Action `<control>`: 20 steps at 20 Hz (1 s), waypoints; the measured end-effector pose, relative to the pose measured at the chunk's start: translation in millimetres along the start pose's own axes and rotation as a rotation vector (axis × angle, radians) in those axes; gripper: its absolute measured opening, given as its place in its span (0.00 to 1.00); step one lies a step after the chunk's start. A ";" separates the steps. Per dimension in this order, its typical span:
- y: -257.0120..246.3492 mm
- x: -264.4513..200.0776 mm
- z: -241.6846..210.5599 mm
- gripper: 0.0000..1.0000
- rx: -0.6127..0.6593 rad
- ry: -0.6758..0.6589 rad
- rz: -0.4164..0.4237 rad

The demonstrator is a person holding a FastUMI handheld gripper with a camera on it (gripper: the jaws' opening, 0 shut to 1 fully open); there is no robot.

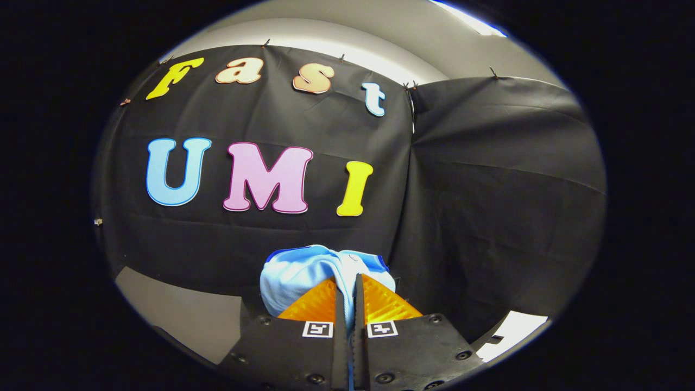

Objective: Put the clothes into the washing machine and then close the washing machine lid.

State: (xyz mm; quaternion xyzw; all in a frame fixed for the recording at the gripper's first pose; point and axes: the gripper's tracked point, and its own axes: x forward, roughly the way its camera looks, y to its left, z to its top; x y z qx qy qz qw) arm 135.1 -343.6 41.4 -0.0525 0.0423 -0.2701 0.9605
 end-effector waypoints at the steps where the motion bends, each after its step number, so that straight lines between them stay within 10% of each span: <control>1: -5.0 4.7 -7.6 0.08 -0.003 0.010 -0.005; 20: -13.7 67.7 -241.0 0.08 -0.164 0.318 0.123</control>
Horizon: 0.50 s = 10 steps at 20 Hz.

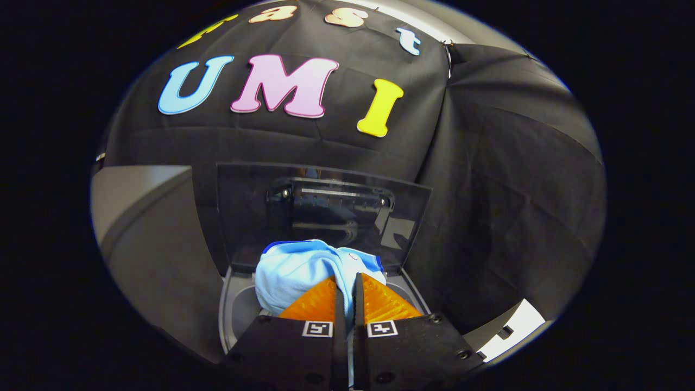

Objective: Put the clothes into the washing machine and then close the washing machine lid.

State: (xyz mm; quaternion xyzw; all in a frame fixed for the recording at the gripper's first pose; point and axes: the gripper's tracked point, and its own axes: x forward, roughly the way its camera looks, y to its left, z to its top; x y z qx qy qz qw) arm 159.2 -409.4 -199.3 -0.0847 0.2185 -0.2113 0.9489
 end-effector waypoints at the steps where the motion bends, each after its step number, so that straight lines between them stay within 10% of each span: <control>1: 1.0 6.9 -11.5 0.08 -0.004 0.024 0.013; 10: 8.3 44.1 -107.9 0.09 -0.035 0.227 0.072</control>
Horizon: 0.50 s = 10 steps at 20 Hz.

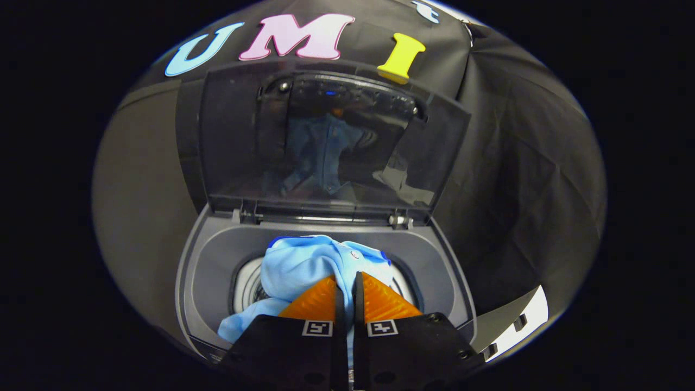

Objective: Put the clothes into the washing machine and then close the washing machine lid.

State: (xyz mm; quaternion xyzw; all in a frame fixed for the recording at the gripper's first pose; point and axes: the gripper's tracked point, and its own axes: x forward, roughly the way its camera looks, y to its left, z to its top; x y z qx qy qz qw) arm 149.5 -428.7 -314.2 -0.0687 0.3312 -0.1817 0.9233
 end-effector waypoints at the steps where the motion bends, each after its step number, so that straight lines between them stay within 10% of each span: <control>1: 0.2 1.4 -6.7 0.08 -0.002 0.011 0.002; 10: -5.7 18.4 -29.5 0.09 -0.004 0.095 0.004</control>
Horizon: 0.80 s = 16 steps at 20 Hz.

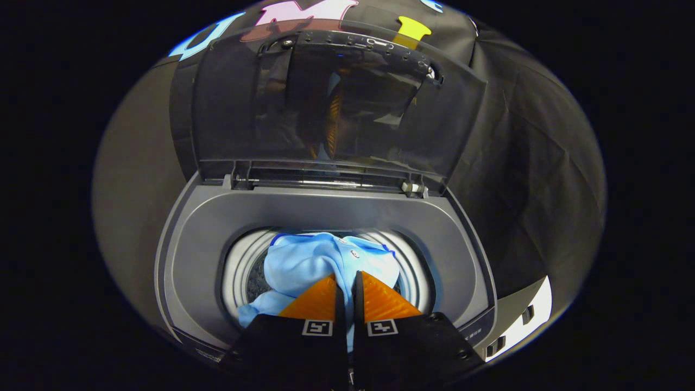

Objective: Put the clothes into the washing machine and then close the washing machine lid.

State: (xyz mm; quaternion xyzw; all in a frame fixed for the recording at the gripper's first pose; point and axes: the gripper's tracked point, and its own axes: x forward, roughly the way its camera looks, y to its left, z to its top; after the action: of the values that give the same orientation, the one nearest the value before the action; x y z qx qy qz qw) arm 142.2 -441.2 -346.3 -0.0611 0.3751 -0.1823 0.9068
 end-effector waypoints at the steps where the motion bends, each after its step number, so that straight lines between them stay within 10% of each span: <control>1: 0.4 1.2 -1.8 0.09 -0.011 0.006 -0.008; 6: 15.3 1.8 -5.5 0.28 -0.044 0.027 0.026; 9: 13.5 1.2 -2.6 0.89 -0.037 0.009 0.017; 16: 13.5 -0.7 -3.2 0.89 -0.036 0.002 0.021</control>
State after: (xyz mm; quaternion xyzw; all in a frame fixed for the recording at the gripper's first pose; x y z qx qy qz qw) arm 143.4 -428.3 -351.6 -0.0733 0.3800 -0.1662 0.9070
